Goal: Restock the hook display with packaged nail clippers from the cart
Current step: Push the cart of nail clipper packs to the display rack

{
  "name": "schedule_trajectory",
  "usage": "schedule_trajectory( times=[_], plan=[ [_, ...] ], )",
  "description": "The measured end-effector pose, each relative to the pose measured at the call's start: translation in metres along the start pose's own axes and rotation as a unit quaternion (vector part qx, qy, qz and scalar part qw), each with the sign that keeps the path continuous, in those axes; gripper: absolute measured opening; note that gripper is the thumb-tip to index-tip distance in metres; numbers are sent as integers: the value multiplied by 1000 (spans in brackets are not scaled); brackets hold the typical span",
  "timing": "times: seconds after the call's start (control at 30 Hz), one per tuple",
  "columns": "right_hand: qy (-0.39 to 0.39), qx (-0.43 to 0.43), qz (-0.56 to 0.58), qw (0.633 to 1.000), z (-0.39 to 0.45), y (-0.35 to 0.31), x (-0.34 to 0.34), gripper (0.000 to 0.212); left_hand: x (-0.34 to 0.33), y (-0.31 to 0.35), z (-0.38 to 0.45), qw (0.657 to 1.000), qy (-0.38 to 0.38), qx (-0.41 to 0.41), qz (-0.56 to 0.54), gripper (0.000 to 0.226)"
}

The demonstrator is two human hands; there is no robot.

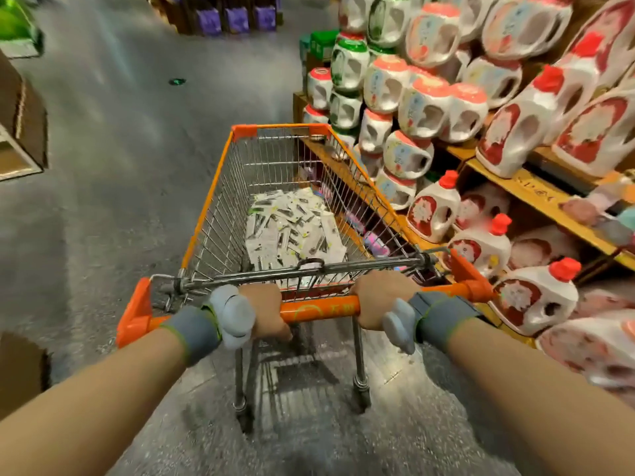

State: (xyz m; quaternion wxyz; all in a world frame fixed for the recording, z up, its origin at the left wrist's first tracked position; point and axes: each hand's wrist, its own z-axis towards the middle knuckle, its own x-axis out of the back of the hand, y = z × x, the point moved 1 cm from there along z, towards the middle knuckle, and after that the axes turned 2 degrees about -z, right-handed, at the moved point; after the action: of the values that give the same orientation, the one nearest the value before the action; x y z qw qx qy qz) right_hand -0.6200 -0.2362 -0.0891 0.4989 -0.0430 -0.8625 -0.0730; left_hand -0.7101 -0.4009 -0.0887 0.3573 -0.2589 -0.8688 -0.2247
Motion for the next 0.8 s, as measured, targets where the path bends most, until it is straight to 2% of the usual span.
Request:
schedule_trajectory(
  times=[0.37,0.57,0.8],
  plan=[
    [0,37,-33,999,222,-6,118,4,135,-126,130,997,5,33,-70,29],
    [1,69,-74,995,345,-32,197,14,208,-212,197,993,30,62,-96,41],
    [-3,108,-95,990,486,-73,279,12,294,-313,253,989,43,91,-107,37]
  ],
)
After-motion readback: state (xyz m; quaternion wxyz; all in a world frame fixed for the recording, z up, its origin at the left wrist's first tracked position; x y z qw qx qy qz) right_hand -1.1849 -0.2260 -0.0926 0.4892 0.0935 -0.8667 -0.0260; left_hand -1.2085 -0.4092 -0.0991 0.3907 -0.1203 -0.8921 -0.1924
